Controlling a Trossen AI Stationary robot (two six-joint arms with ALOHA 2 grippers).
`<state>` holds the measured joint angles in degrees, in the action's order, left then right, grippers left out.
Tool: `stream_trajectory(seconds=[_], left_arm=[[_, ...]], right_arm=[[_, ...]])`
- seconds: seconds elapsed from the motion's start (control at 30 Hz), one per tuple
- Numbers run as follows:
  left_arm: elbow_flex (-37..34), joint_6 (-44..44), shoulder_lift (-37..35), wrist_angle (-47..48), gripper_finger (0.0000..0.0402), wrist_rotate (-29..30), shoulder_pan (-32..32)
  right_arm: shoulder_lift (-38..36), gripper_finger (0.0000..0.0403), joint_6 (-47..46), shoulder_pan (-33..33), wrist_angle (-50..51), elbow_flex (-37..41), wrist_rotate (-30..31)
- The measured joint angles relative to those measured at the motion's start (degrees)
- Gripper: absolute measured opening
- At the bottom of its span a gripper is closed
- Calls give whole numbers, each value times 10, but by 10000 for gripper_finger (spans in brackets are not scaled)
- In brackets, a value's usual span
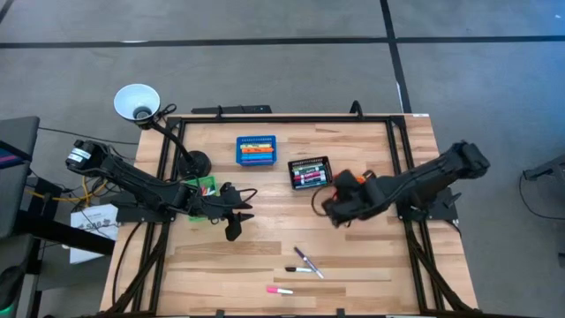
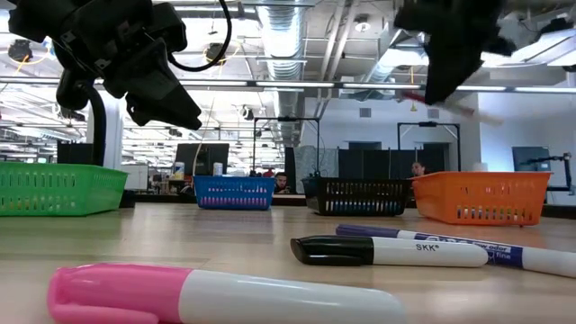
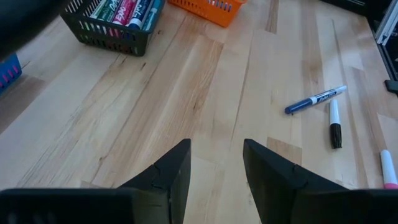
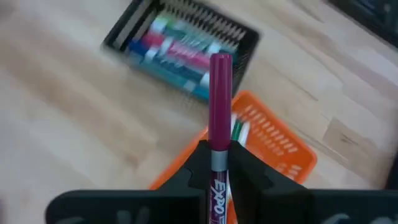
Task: Pick & Place Markers
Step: Put the violet marker pen into the orange basket, then put the dark blue marker pen into the orange basket
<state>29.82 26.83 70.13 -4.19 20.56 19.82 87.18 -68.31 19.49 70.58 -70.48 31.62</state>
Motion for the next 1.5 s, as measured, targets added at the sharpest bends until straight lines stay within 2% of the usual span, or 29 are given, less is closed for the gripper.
stream_trajectory(seconds=[0.07,0.13,0.27,0.43,0.6,0.93,1.1,1.2,1.3,1.5], left_arm=[[0,0,0,0,142,0,0],[0,0,0,0,142,0,0],[0,0,0,0,142,0,0],[0,0,0,0,142,0,0],[0,0,0,0,142,0,0],[0,0,0,-2,142,0,0],[0,-1,0,-2,142,0,0],[0,-19,0,-2,142,0,0],[0,-24,0,-2,142,0,0],[0,-26,0,-2,142,0,0]], right_arm=[[-18,22,-29,-20,-30,39,13],[-27,28,-37,-40,-67,76,0],[-25,49,-33,-73,-146,142,-57],[5,46,-43,-99,-175,184,-122],[22,52,-21,-120,-174,184,-135],[10,106,12,-139,-176,173,-156],[10,133,67,-138,-193,155,-176],[10,145,121,-130,-209,126,-203],[10,153,134,-117,-210,89,-230],[12,150,138,-67,-259,36,-229]])
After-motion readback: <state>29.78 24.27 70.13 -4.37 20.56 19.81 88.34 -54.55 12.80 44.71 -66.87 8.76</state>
